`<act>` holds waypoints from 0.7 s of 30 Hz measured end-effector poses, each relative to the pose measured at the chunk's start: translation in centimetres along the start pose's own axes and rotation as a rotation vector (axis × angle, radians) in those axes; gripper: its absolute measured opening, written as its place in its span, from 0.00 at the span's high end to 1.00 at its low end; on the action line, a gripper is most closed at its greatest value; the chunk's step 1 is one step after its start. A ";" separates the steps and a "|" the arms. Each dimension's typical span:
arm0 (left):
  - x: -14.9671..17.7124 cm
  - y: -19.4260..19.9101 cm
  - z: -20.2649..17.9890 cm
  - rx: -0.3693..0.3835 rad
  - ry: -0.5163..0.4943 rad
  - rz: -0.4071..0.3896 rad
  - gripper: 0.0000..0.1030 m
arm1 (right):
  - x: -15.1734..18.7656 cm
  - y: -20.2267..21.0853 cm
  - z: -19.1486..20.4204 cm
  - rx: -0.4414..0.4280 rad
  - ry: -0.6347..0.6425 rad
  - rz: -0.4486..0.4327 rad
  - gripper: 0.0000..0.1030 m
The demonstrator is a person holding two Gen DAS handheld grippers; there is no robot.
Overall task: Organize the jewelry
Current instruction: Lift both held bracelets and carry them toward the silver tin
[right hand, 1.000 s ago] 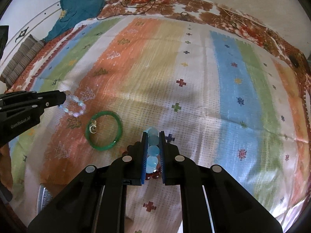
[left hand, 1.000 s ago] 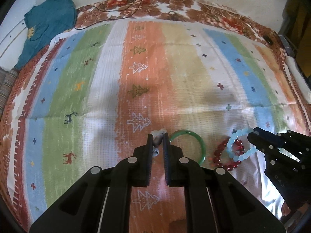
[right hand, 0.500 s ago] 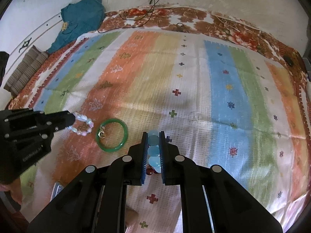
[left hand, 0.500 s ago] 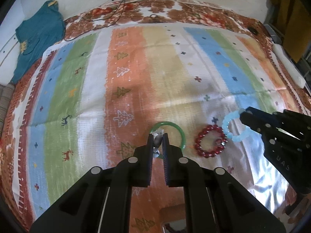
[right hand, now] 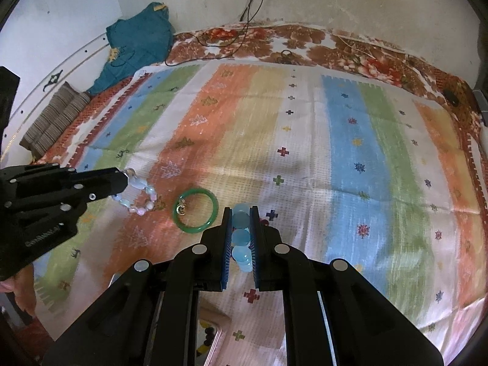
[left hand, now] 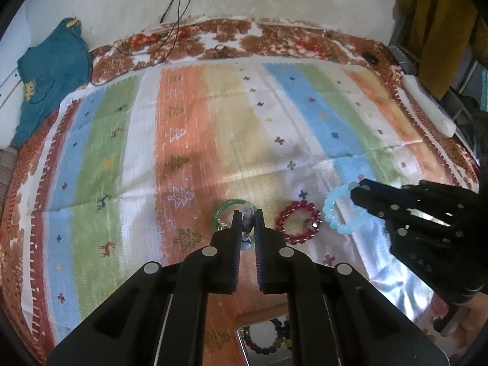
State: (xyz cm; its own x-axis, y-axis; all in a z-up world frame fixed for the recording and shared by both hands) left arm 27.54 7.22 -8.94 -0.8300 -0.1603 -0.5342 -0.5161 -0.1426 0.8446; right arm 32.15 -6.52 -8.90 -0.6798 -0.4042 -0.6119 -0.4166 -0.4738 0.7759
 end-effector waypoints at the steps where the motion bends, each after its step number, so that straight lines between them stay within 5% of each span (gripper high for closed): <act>1: 0.0 0.3 0.0 0.004 0.000 -0.004 0.93 | 0.1 0.2 0.0 0.000 0.000 -0.004 0.88; 21: 1.9 5.0 -1.3 0.063 -0.042 -0.064 0.93 | 1.6 4.3 3.1 -0.048 0.055 -0.056 0.88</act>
State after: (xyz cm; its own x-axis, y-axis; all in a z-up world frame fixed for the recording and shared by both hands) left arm 23.70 4.99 -5.79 -0.8020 -0.1119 -0.5867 -0.5799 -0.0894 0.8098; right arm 27.36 -6.79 -6.09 -0.6218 -0.4174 -0.6627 -0.4231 -0.5330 0.7327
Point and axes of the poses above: each gripper's, at about its wrist camera, not at the fingertips, and y roughly against the way its jaws point, z to its left, x to its underside, the point moved 5 cm from there along -y, roughly the way its jaws point, and after that the axes turned 9 degrees about -x, right-handed, at the moved point
